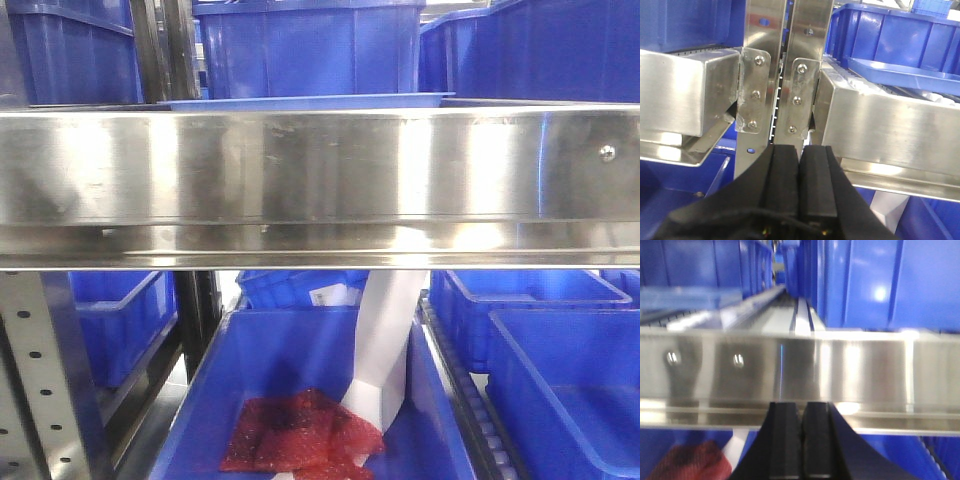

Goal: Grab blue tray and place on right shelf

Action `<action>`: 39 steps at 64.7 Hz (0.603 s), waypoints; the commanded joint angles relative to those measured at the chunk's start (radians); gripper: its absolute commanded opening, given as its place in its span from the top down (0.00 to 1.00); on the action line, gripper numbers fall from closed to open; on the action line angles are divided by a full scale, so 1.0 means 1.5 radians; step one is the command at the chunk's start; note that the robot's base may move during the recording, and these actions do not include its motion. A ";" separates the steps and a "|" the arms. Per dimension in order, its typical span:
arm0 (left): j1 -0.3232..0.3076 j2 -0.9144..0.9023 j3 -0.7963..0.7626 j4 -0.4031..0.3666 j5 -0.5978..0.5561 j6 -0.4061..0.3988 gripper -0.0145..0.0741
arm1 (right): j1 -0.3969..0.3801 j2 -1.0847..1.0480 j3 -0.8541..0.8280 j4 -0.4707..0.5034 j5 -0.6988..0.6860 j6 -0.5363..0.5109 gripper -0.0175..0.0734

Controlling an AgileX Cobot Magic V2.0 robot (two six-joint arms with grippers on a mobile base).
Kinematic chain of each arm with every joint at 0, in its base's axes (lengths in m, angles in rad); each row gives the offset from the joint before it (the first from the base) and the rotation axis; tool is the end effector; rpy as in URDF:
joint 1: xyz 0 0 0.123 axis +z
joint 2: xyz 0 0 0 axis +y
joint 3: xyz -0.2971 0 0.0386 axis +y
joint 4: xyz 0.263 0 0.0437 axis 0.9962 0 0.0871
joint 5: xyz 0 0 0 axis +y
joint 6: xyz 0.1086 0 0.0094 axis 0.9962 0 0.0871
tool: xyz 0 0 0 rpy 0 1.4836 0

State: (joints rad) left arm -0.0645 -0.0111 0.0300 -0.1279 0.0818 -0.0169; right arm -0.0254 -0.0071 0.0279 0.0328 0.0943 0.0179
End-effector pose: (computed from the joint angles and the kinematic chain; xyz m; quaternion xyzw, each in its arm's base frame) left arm 0.0750 -0.0060 0.1955 -0.0248 0.7112 -0.0769 0.6983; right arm 0.0754 -0.0016 0.1946 0.0261 0.7164 0.0099 0.6971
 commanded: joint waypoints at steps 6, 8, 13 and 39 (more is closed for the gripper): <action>0.001 -0.008 0.017 -0.006 -0.059 0.003 0.89 | -0.003 -0.013 -0.015 -0.002 -0.053 -0.006 0.75; 0.001 -0.008 0.017 -0.006 -0.059 0.003 0.89 | -0.003 -0.013 -0.015 -0.002 -0.052 -0.006 0.75; 0.001 -0.008 0.017 -0.006 -0.059 0.003 0.89 | -0.003 -0.013 -0.015 -0.002 -0.052 -0.006 0.75; 0.001 -0.008 0.017 -0.006 -0.059 0.003 0.89 | -0.003 -0.013 -0.015 -0.002 -0.052 -0.006 0.75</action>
State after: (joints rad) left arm -0.0645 -0.0111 0.0300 -0.1279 0.0818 -0.0165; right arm -0.0254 -0.0103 0.0296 0.0328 0.1016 0.0163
